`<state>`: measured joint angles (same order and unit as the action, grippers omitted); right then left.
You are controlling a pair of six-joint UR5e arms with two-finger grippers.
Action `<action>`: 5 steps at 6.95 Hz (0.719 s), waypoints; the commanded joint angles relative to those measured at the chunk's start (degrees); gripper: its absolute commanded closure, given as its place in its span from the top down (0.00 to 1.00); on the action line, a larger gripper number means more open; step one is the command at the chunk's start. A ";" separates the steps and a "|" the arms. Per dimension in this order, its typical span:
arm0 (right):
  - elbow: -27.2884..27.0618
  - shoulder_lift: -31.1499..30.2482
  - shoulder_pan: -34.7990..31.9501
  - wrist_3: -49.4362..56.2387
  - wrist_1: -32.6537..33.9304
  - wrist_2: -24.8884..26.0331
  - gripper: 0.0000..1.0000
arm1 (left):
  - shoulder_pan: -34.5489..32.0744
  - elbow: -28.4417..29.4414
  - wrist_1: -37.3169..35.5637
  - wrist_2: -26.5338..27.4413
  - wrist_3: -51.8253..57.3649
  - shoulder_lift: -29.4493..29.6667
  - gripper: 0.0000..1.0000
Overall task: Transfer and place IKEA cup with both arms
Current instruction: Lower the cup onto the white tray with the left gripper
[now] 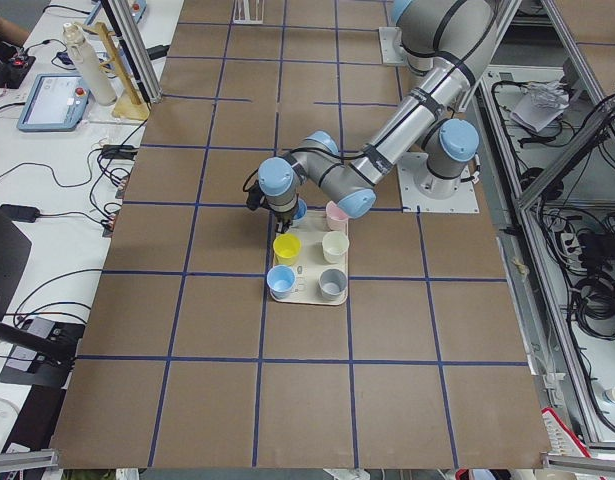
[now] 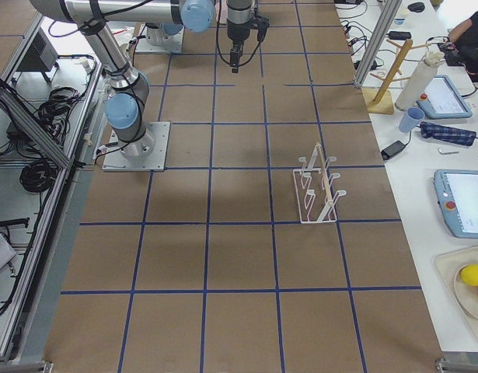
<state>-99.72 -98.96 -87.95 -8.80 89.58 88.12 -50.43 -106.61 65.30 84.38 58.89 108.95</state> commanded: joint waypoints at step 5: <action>0.14 0.00 0.24 2.29 0.06 0.30 1.00 | -0.11 -0.01 -0.09 -0.27 -0.09 0.39 0.74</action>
<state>-99.64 -98.96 -87.78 -6.93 89.49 88.38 -50.53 -106.76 65.22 84.11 58.77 109.22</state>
